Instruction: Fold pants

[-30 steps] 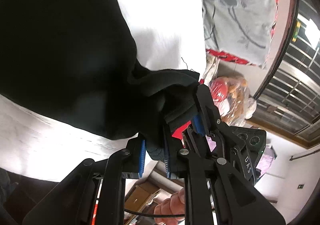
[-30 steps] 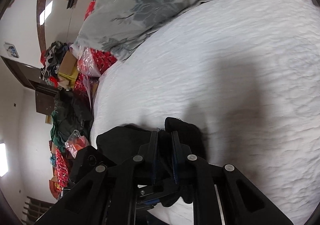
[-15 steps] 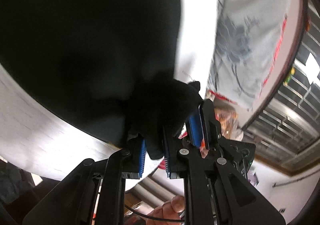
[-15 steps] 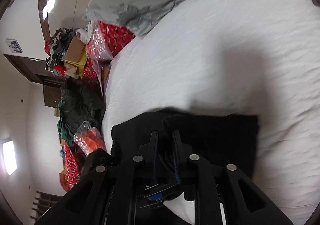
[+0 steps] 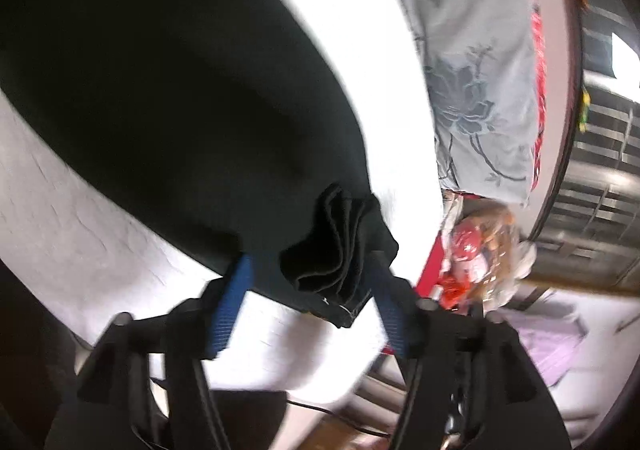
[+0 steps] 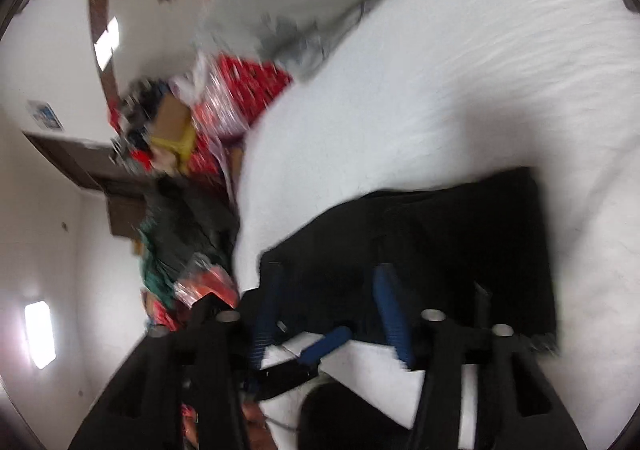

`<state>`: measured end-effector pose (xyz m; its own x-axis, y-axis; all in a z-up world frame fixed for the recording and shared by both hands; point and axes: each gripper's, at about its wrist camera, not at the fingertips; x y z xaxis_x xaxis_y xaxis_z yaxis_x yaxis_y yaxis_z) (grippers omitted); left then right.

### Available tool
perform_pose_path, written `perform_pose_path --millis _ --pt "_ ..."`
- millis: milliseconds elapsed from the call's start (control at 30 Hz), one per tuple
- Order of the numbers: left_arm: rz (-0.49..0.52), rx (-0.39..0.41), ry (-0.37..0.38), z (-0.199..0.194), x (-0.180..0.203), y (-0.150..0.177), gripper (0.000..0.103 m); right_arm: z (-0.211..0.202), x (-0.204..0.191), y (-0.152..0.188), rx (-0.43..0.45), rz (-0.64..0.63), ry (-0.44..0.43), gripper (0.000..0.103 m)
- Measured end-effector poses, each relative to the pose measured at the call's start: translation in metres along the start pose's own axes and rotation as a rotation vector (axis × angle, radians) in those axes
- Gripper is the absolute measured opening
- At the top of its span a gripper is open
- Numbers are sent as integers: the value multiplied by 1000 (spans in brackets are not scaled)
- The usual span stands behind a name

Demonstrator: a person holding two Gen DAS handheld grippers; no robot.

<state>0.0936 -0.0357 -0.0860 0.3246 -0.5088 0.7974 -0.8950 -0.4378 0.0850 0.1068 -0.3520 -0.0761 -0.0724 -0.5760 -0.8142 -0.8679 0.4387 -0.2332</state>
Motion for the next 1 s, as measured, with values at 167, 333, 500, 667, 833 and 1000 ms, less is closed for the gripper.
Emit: perform_pose_path --millis 167,333,500,667,833,1000 --pt "111 -57 -53 21 18 2 67 -34 46 32 60 170 -66 64" --pt "184 -97 -158 54 33 5 67 -13 85 54 21 342 -77 64" --pt "270 -109 -246 77 52 5 54 2 117 55 97 526 -91 57" --pt "445 -87 -416 90 54 9 34 -15 97 52 219 387 -52 9" --pt "479 -100 -385 83 50 9 34 5 120 60 169 375 72 8" --pt "502 -59 -303 35 49 11 34 -23 94 59 148 327 100 24"
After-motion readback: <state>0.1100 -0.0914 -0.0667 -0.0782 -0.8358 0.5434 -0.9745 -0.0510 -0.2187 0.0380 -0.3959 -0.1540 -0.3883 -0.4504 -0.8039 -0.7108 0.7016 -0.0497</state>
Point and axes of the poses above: each gripper's, at about its wrist camera, not at the fingertips, and z roughly the way its jaws point, x to its right, y to its underside, and after that the axes turned 4 degrees about y, right-handed
